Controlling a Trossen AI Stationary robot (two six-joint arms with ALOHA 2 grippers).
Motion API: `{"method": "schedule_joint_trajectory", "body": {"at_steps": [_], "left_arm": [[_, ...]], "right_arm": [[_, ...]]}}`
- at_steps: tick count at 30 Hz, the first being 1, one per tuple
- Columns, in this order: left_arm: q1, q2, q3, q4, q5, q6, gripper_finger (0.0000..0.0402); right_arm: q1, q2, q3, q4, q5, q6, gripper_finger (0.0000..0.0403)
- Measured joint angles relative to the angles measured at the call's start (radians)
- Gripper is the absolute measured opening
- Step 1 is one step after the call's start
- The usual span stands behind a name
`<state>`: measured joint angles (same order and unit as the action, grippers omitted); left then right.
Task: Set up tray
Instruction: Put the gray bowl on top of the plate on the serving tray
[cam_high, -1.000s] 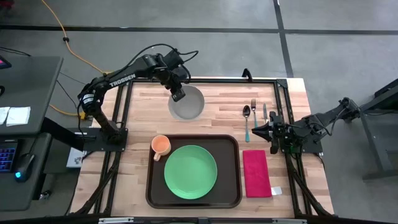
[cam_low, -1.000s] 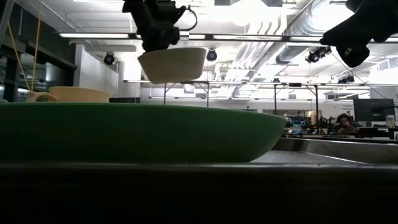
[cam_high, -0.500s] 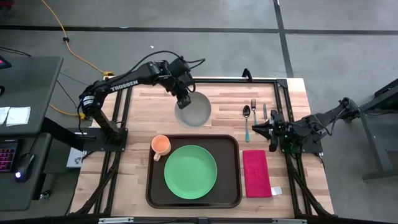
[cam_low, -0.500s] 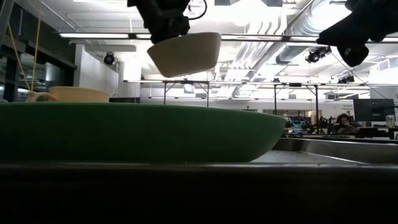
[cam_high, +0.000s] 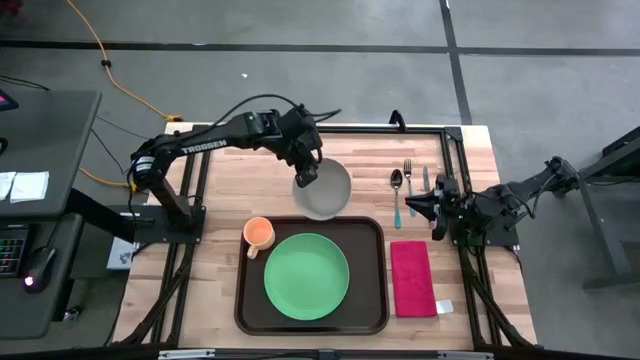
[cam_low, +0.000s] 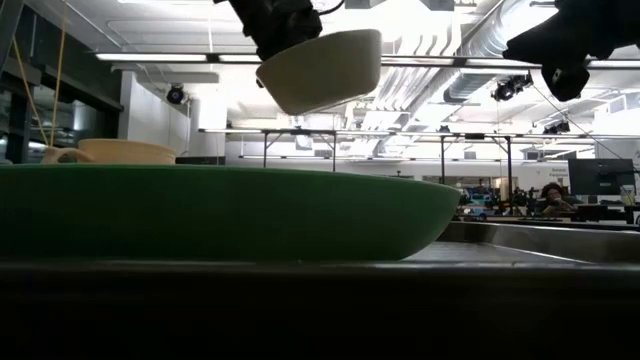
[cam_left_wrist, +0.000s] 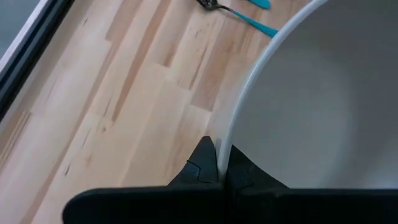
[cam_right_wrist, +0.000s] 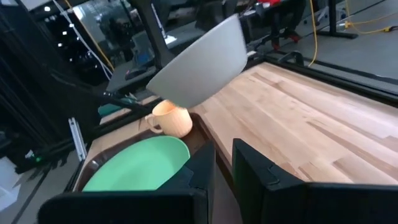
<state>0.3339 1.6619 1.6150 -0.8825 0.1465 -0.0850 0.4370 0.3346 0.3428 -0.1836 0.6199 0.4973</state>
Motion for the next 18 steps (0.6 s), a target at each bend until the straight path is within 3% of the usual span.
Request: {"method": "schedule_joint_trajectory", "body": {"at_steps": [12, 18], "left_arm": [[-0.081, 0.041, -0.001, 0.037, -0.031, -0.044, 0.0016], [-0.101, 0.079, 0.025, 0.052, -0.037, -0.052, 0.0016]], "right_arm": [[-0.046, 0.038, 0.005, 0.117, -0.003, 0.000, 0.0047], [-0.093, 0.113, 0.056, 0.145, -0.062, -0.003, 0.0057]]}}
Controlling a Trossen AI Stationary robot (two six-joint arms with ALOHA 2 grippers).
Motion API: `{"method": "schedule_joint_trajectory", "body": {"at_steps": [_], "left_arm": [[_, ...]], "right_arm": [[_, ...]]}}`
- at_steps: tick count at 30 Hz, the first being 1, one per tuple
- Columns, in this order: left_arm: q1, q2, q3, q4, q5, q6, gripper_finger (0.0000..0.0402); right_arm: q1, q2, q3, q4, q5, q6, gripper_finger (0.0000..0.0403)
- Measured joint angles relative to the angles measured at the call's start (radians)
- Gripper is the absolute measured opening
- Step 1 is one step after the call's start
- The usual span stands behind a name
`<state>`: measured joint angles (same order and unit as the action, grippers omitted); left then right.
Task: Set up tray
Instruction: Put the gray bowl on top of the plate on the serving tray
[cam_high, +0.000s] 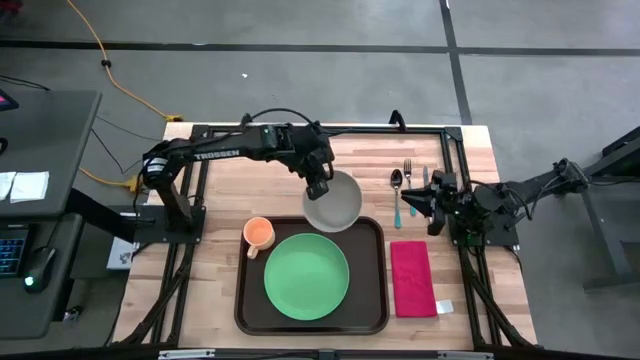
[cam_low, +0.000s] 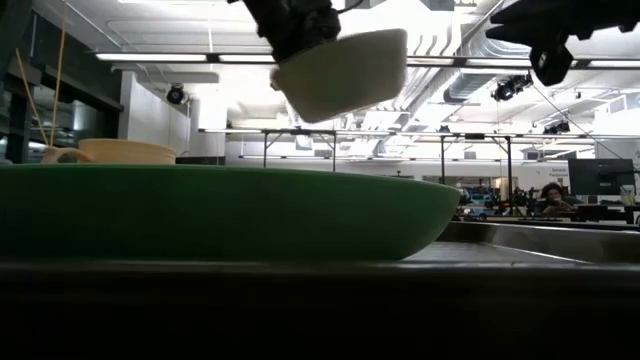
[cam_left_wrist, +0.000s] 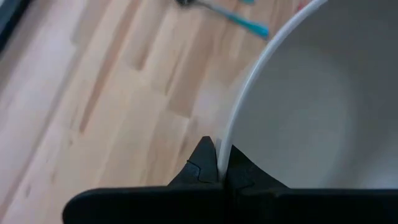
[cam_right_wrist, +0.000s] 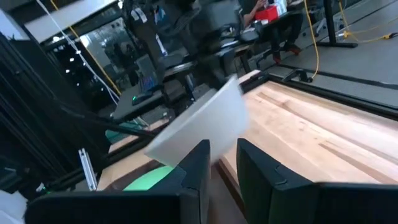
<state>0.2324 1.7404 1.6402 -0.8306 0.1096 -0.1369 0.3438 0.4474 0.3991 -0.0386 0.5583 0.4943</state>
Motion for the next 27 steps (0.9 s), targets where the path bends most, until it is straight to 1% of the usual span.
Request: {"method": "schedule_joint_trajectory", "body": {"at_steps": [2, 4, 10, 18, 23, 27], "left_arm": [[-0.003, 0.009, 0.012, -0.019, -0.003, 0.006, 0.0016], [-0.006, 0.013, 0.024, -0.004, -0.006, 0.014, 0.0016], [-0.003, 0.012, 0.025, -0.030, -0.028, 0.019, 0.0016], [-0.004, 0.012, 0.025, -0.061, -0.050, 0.027, 0.0016], [-0.004, 0.012, 0.025, -0.073, -0.067, 0.027, 0.0016], [-0.004, 0.012, 0.025, -0.086, -0.074, 0.027, 0.0016]], "right_arm": [[-0.017, 0.037, 0.022, -0.001, -0.019, 0.001, 0.0058], [-0.032, 0.069, 0.046, -0.001, -0.040, 0.000, 0.0058], [-0.079, 0.163, 0.125, -0.009, -0.084, -0.006, 0.0058], [-0.144, 0.269, 0.228, -0.037, -0.181, -0.001, 0.0061], [-0.178, 0.351, 0.317, -0.115, -0.221, 0.013, 0.0061], [-0.205, 0.422, 0.402, -0.233, -0.257, 0.049, 0.0061]]}}
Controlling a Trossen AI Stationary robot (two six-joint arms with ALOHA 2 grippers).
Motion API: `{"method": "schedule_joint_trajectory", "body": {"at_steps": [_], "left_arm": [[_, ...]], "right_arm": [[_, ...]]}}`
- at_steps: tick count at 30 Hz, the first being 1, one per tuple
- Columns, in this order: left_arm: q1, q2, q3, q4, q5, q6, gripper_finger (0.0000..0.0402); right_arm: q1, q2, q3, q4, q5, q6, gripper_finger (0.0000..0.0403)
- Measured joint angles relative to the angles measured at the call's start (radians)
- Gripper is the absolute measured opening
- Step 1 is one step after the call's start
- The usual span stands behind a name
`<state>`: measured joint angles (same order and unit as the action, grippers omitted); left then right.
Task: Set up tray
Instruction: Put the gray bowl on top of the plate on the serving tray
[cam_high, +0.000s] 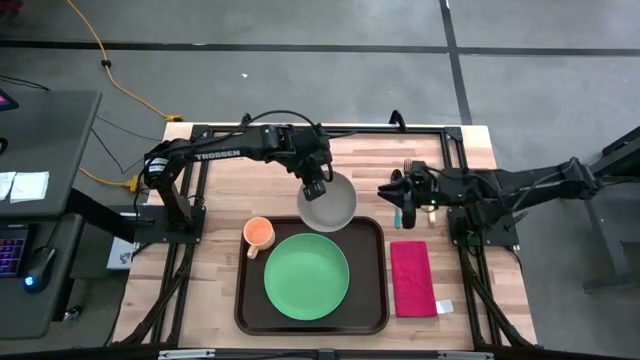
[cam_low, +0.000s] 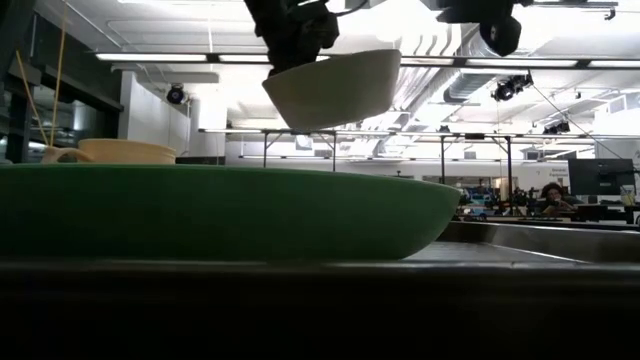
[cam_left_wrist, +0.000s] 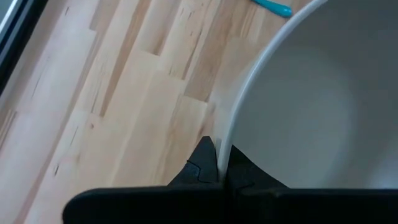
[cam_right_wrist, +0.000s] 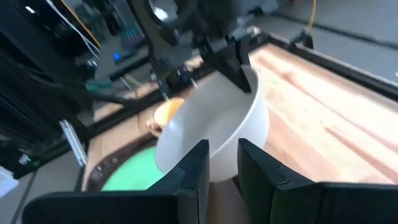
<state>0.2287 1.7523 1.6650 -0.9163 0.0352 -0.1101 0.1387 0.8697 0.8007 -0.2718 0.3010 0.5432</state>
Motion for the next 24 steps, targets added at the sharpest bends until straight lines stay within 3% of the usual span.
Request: {"method": "schedule_joint_trajectory", "body": {"at_steps": [12, 24], "left_arm": [[0.000, 0.000, 0.000, -0.015, -0.027, 0.000, 0.0016], [0.015, 0.000, 0.000, -0.015, -0.054, -0.010, 0.0016]], "right_arm": [[-0.074, 0.179, 0.192, -0.151, -0.122, 0.050, 0.0105], [-0.130, 0.284, 0.214, -0.180, -0.261, 0.178, 0.0147]]}}
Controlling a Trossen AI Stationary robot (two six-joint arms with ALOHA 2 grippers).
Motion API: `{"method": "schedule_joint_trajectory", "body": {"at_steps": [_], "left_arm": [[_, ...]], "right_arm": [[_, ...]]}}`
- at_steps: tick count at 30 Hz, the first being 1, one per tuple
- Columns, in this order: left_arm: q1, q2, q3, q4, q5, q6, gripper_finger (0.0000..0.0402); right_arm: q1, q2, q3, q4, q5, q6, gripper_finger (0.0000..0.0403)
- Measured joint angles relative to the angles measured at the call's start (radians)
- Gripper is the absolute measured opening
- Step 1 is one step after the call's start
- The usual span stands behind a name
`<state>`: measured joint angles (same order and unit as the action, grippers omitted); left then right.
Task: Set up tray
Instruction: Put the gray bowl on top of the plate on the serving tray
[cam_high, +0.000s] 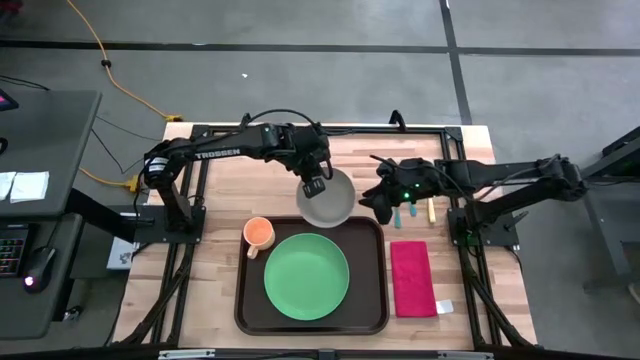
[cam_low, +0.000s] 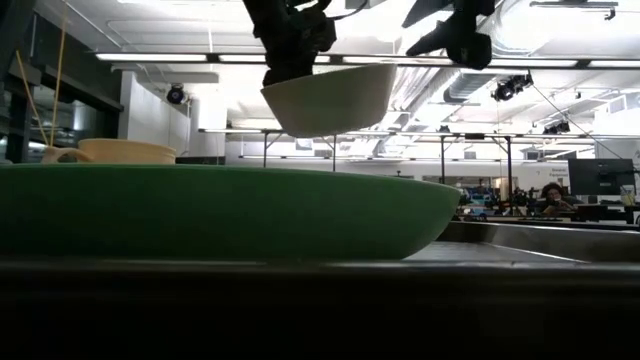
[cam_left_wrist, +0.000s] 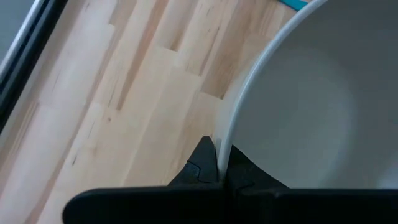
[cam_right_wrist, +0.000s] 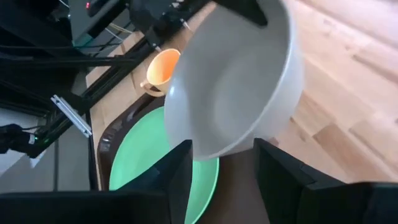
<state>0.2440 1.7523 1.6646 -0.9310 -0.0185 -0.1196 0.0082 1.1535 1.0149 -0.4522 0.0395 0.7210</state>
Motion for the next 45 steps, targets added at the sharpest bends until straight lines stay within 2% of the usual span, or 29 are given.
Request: {"method": "schedule_joint_trajectory", "body": {"at_steps": [6, 11, 15, 25, 45], "left_arm": [[0.020, 0.000, 0.000, 0.000, -0.006, -0.009, 0.0016], [0.018, 0.000, 0.000, 0.001, -0.014, -0.009, 0.0016], [0.018, 0.000, 0.000, 0.005, -0.020, -0.017, 0.0016], [0.018, 0.000, 0.000, 0.041, -0.019, -0.018, 0.0016], [0.018, 0.001, -0.001, 0.041, -0.037, -0.017, 0.0016]], "right_arm": [[-0.009, 0.025, 0.000, 0.001, -0.028, 0.039, 0.0146], [-0.010, 0.026, 0.000, 0.007, 0.026, 0.065, 0.0145], [-0.026, 0.026, 0.000, 0.007, 0.017, 0.088, 0.0140], [-0.063, 0.038, 0.000, 0.002, 0.016, 0.091, 0.0140], [-0.127, 0.150, 0.000, 0.019, -0.020, 0.084, 0.0132]]}}
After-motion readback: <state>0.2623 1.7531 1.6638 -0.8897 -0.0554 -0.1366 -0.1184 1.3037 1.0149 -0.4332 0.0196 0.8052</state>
